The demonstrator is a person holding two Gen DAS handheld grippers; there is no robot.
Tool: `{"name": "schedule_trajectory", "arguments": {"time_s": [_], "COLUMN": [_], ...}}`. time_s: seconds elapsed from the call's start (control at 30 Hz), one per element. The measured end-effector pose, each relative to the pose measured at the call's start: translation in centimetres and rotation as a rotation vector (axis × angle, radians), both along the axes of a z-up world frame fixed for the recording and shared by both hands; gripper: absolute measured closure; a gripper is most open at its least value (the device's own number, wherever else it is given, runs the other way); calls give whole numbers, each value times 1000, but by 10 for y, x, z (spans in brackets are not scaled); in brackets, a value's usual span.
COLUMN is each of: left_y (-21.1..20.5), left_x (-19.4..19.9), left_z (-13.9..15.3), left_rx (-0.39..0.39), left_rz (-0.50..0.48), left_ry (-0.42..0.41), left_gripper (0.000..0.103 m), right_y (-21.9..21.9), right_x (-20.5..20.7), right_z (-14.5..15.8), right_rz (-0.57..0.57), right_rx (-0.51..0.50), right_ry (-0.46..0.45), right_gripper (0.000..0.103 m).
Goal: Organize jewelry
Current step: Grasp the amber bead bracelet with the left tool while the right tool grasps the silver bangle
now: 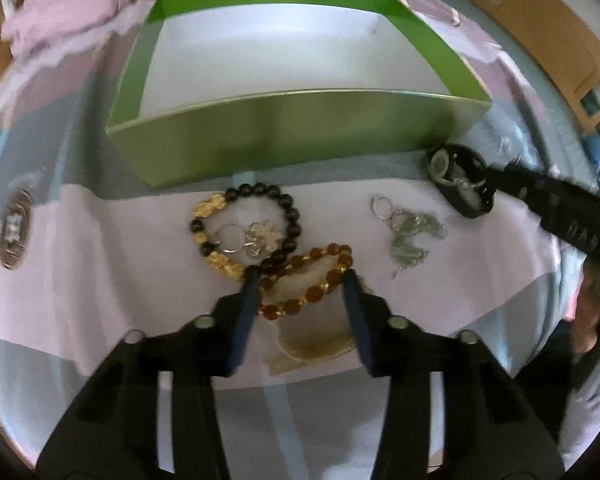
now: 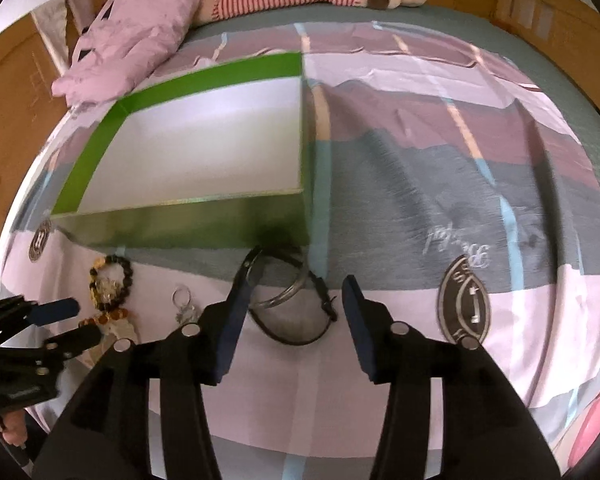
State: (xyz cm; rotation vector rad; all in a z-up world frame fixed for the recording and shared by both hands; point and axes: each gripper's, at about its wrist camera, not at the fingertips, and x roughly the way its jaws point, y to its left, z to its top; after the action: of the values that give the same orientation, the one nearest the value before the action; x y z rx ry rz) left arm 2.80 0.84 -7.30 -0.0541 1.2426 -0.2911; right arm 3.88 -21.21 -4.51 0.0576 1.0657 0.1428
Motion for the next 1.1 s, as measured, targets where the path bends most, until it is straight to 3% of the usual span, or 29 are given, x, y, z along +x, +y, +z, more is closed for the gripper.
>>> {"name": "schedule_trajectory", "arguments": {"time_s": [0.17,0.37,0.4,0.43,0.47,0.6,0.7,1.03,1.07,1.1], "left_y": [24,56,59,58,60,63,62,51,50,51], "left_x": [6,14,14,13,12,10,13,29,29,30], "left_z": [14,10,12,13,17,25,19,-15,-15,-15], "left_rx": [-9,18,15,13,9,-1,11,69,70,58], "left_rz": [91,218,224,226,231,236,235,224,224,221], "left_ry": [-29,-7,-11,-16,-26,-39,-23,30,30,31], "left_gripper": [92,93,93,93,93,93,84,82,83,95], "right_y": [13,3,1,1,4,19,24,19,20,21], "right_x": [1,12,14,15,13,0,-10,-11,-11,-11], "right_z": [-12,-22,-22,-21,-18,2,18,19,19,19], "right_rz": [43,-15,-24,-29,-12,76,118,143,146,150], "right_rx": [-3,118,137,142,120,133,162,176,175,176], "right_ry": [35,43,40,29,6,-88,-152,-135,-134,-133], "right_gripper": [53,54,59,82,96,96,96,96,96,96]}}
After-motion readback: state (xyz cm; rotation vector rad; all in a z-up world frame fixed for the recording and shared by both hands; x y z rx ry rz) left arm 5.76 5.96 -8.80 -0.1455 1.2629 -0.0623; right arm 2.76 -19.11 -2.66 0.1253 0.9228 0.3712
